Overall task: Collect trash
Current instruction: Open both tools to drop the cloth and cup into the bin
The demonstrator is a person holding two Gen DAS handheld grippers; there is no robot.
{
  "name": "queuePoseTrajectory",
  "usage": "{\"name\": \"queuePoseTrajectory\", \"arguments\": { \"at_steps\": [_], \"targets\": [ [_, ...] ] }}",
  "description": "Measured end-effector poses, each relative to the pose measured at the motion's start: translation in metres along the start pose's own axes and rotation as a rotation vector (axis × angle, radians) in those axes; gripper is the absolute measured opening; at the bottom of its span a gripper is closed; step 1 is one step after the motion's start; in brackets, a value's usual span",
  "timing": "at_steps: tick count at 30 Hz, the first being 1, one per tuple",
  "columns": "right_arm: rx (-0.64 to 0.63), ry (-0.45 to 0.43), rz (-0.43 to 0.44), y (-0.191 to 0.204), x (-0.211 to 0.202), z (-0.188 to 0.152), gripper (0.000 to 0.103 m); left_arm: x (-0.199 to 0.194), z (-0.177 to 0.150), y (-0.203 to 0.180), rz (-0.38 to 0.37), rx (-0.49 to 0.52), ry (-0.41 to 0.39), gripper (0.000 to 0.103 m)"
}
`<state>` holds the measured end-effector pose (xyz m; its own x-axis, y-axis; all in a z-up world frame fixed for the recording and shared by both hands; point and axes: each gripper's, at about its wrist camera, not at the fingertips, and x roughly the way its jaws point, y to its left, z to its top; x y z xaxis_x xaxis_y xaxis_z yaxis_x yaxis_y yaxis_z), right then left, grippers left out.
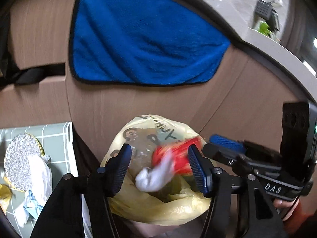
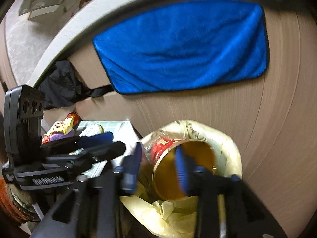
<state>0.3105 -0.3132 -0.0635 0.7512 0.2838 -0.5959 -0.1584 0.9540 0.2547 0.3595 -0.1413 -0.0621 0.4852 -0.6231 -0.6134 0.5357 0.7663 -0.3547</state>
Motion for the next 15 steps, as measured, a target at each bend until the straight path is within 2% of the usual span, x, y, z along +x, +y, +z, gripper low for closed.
{"name": "queuePoseTrajectory", "arguments": {
  "at_steps": [3,7,15],
  "targets": [
    [0.005,0.006,-0.014,-0.002,0.001,-0.006,0.037,-0.001,-0.001,0.007,0.012,-0.015,0.008,0.066],
    [0.024,-0.004,-0.027,-0.003,-0.005,-0.012,0.037,-0.010,-0.007,0.015,0.056,-0.042,0.030,0.066],
    [0.005,-0.070,-0.008,0.022,-0.028,-0.017,0.037,-0.075,-0.025,0.048,0.240,-0.057,-0.089,0.066]
  ]
}}
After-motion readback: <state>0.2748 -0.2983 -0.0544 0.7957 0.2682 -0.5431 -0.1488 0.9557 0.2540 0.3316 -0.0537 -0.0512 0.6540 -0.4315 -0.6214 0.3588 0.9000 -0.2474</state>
